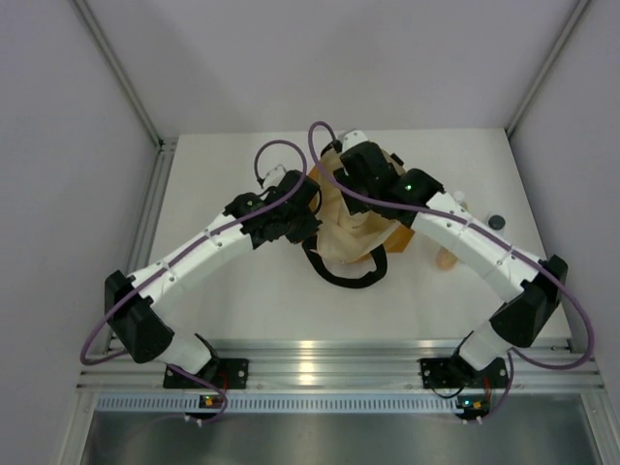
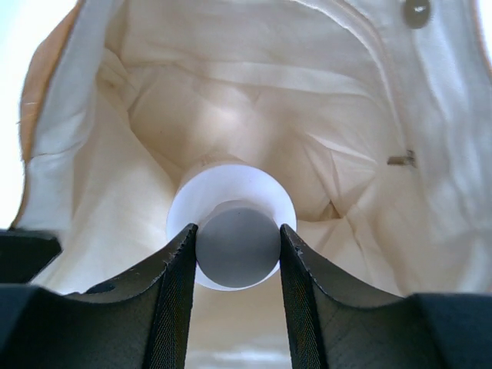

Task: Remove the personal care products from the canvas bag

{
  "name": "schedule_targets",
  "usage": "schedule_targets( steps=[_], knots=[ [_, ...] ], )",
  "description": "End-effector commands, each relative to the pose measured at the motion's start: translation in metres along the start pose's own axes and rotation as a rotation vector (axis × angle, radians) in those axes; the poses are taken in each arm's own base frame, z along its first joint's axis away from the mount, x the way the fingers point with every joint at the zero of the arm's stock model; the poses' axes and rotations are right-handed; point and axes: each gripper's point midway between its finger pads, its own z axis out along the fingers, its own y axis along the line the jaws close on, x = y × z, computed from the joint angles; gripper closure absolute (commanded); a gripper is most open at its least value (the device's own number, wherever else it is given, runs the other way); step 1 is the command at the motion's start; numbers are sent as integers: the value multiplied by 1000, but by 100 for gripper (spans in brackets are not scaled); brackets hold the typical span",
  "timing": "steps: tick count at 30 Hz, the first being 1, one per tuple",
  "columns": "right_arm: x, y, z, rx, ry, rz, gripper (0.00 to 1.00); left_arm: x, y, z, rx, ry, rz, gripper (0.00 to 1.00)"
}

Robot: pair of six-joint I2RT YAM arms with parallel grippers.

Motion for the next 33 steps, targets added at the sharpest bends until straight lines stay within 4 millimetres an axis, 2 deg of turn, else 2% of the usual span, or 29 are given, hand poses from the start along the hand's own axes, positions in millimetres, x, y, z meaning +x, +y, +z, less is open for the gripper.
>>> schedule_targets(
  steps=[1, 10, 16, 24, 33],
  knots=[
    [-54, -16, -65, 0, -194, 57, 100, -6, -19, -3, 53, -13, -38, 100],
    [-75, -22, -121, -34, -246, 52, 100, -7, -19, 0, 42, -18, -54, 100],
    [-84, -28, -151, -45, -281, 64, 100, -5, -20, 4, 36, -11, -58, 100],
    [-84, -31, -182, -79, -316, 74, 100, -5, -20, 6, 32, -14, -63, 100],
    [-73, -42, -203, -91, -329, 129, 100, -10, -17, 8, 15, -43, -75, 100]
  ],
)
